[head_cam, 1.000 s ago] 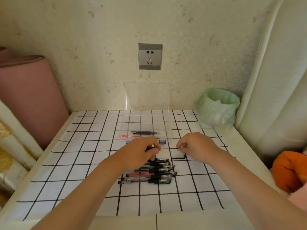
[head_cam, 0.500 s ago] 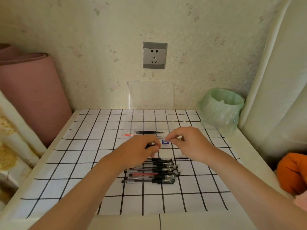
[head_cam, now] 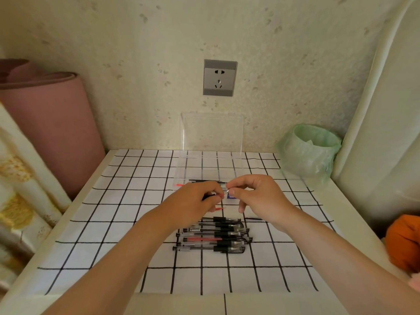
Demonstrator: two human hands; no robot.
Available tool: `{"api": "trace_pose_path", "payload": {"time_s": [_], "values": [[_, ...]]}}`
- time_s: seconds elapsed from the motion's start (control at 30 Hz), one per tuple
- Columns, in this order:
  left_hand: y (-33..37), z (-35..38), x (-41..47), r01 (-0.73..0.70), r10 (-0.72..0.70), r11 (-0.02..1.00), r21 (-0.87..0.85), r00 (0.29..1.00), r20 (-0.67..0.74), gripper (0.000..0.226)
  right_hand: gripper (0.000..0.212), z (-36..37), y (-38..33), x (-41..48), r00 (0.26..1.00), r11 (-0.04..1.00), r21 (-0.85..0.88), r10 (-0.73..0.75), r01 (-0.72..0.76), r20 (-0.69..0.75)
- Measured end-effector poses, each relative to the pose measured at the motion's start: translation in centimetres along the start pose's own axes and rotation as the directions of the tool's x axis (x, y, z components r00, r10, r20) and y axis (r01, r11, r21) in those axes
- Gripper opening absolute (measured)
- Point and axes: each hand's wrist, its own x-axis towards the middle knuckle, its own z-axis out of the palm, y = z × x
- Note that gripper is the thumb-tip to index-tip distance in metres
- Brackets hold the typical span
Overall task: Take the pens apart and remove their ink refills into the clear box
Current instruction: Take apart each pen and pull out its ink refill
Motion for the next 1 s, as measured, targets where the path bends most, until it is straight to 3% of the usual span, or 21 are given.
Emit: {"api": "trace_pose_path", "payload": {"time_s": [0.5, 0.87, 1.0], "values": [[0.5, -0.1, -0.1, 0.004, -0.004, 1.000, 0.016, 1.000, 0.015, 0.012, 0.014, 0.4, -0.1, -0.4, 0.999, 0.999, -0.040, -0.021, 0.023, 0.050], [0.1, -0.6, -0.2, -0.042, 0.045, 0.997, 0.065, 0.998, -0.041, 0.010, 0.004, 0.6, 1.3, -0.2, 0.985, 0.946, -0.277, -0.160, 0.171, 0.062], [0.1, -0.5, -0.2, -0.091, 0.098, 0.992, 0.089, 0.993, -0.068, 0.012, 0.023, 0.7, 1.3, -0.4, 0.983, 0.921, -0.352, -0.129, 0.167, 0.130]]}}
